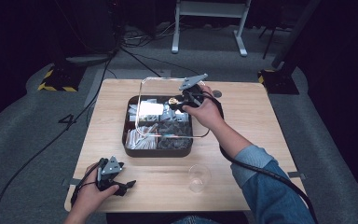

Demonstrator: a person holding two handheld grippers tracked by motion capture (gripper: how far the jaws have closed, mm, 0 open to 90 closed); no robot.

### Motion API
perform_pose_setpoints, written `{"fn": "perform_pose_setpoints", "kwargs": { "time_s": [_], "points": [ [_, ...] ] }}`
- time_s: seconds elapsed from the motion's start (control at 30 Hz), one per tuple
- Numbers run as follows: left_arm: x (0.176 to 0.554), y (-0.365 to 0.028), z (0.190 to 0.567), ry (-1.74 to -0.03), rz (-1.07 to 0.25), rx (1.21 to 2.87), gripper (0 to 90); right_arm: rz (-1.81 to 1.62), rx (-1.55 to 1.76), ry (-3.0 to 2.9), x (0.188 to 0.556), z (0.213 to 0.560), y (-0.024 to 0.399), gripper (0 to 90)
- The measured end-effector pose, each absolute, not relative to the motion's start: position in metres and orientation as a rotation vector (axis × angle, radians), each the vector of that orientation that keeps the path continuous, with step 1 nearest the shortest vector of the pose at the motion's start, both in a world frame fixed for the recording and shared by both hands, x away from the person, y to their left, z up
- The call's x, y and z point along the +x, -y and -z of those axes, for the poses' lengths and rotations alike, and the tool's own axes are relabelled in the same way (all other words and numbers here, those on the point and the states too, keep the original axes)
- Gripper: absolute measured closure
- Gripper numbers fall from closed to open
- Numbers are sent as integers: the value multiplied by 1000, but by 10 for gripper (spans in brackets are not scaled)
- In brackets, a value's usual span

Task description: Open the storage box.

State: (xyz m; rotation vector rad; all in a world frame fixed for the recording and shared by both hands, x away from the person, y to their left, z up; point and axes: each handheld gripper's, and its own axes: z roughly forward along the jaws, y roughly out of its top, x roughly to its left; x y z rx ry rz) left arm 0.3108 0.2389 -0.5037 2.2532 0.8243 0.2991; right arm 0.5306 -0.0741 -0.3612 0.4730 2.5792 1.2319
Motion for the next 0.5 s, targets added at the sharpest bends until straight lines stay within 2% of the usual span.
{"fn": "perform_pose_setpoints", "kwargs": {
  "time_s": [0.5],
  "points": [
    [311,-239,504,-823,-296,2254,157,-1208,569,-2520,535,345,137,589]
  ]
}}
